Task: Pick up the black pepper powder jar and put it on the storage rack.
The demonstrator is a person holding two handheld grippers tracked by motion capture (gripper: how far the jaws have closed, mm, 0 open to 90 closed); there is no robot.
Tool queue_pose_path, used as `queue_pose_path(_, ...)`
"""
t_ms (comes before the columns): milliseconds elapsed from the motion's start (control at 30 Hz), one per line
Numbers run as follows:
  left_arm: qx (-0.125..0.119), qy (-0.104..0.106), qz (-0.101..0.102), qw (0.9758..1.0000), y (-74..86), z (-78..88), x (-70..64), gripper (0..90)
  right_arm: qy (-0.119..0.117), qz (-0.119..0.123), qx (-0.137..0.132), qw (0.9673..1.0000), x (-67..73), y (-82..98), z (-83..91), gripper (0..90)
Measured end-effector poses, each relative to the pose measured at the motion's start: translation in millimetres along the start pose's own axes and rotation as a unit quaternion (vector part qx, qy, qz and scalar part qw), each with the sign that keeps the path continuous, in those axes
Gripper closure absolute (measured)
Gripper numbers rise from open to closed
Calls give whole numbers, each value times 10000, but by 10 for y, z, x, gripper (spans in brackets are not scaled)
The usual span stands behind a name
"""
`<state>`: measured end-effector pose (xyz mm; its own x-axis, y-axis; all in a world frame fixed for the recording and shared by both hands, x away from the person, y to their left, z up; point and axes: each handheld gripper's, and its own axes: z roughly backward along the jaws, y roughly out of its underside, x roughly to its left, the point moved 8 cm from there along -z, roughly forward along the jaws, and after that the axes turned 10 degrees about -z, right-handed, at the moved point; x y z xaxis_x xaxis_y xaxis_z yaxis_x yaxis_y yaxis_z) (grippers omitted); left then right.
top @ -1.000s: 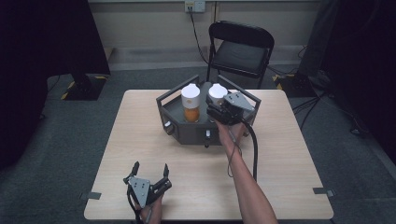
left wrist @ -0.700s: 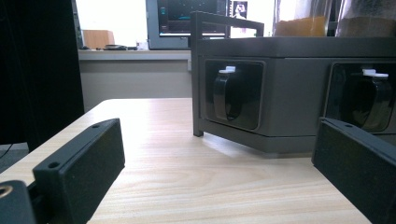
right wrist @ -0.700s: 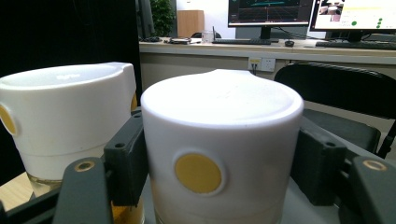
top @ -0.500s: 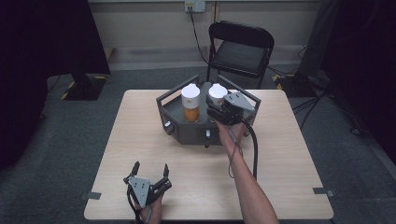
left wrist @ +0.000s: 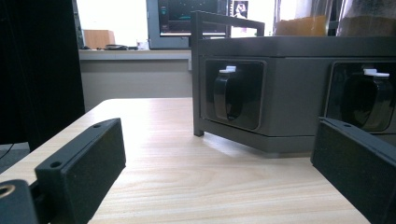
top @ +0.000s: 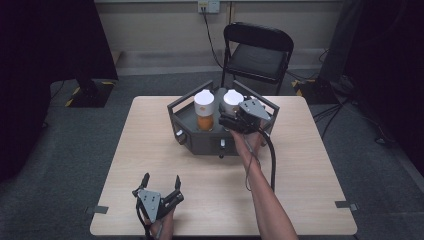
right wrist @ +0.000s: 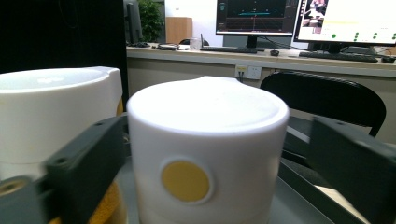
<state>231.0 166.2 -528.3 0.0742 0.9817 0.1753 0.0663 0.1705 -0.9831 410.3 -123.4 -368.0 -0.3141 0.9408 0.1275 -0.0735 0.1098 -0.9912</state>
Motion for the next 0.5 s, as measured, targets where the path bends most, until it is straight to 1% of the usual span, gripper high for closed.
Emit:
queue_pose_path(167, 4, -6, 1, 10000, 0, 1, -1, 22, 4, 25, -20, 10000, -7, 14, 23, 0)
queue_pose_path(233, 3, -10, 4, 10000, 0, 1, -1, 22, -71, -4, -9, 10000, -25, 10, 41, 0)
queue_pose_path(400, -2, -12, 4, 10000, 1, 2, -1, 22, -93, -36, -96, 9999, -30, 11, 87, 0)
queue_pose_path(500, -5, -13, 8, 10000, 2, 3, -1, 22, -122, -70, -97, 9999, -38, 15, 103, 0)
